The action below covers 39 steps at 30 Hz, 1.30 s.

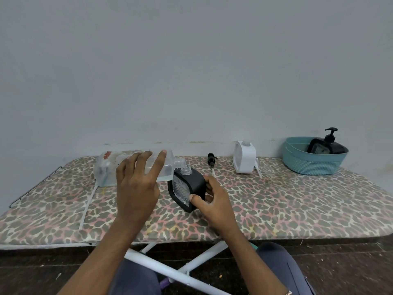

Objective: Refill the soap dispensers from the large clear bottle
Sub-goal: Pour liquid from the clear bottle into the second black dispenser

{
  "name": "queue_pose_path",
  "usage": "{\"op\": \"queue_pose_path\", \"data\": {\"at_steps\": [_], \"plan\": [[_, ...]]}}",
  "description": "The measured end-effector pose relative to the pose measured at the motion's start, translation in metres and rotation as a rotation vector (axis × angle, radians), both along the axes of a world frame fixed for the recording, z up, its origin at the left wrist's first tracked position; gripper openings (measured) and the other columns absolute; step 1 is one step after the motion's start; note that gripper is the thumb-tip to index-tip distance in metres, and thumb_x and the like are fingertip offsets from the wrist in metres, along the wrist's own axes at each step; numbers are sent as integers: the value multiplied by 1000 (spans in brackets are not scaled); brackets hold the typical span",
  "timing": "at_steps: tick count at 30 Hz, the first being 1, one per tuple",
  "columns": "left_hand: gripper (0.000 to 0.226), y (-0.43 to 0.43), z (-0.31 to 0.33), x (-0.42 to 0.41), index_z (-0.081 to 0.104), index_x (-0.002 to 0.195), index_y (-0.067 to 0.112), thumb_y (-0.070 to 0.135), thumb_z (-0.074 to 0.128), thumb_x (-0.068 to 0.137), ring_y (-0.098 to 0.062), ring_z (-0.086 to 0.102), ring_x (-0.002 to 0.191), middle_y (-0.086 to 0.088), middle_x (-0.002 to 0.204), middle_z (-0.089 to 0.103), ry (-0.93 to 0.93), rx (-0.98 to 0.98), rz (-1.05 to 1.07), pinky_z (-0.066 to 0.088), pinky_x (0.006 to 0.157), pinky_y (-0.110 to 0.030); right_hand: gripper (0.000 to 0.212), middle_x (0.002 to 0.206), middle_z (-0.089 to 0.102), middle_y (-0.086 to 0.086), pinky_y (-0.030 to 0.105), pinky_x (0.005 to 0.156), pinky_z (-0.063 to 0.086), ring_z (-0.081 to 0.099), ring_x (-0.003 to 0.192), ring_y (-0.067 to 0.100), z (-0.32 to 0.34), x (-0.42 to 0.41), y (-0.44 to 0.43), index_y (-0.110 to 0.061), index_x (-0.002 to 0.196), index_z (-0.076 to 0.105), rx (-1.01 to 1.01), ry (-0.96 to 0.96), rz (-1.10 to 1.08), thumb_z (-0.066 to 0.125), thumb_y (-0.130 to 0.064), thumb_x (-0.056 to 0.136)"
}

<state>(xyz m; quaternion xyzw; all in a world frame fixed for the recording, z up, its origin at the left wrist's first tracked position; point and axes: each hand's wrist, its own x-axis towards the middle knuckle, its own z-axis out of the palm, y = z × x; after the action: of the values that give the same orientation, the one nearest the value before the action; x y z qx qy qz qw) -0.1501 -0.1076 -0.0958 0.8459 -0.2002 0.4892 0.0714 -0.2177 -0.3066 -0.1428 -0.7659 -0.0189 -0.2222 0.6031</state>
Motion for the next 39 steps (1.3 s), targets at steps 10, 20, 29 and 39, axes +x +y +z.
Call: {"op": "queue_pose_path", "data": {"at_steps": [10,20,29,39], "plan": [[72,0,4,2,52,147,10,13,86,83,-23,60,109,-13,124,64,277,-403,-212,50,92,-35,33,114,73,-9,31,91,62,69,111,7,0,0,0,-28,119,62,-5,-3,-14,77,-20,91],[60,5,9,6,54,127,18,31,90,81,-24,67,104,2,114,64,477,-918,-305,57,87,-42,35,117,71,-13,21,90,58,66,111,-1,0,0,2,-30,119,58,-23,4,-31,78,-21,92],[65,-2,0,4,50,131,16,35,89,82,-20,65,106,-1,119,66,492,-875,-331,59,91,-46,37,115,67,-20,4,82,47,58,108,-18,3,-3,3,-35,114,53,-81,18,-57,81,-29,91],[75,-19,8,-21,44,134,7,45,83,82,-32,43,118,-18,130,42,77,-618,-336,39,101,-30,45,100,66,-5,19,69,52,61,84,3,5,-5,6,-28,105,56,-91,7,-105,89,-46,81]]}}
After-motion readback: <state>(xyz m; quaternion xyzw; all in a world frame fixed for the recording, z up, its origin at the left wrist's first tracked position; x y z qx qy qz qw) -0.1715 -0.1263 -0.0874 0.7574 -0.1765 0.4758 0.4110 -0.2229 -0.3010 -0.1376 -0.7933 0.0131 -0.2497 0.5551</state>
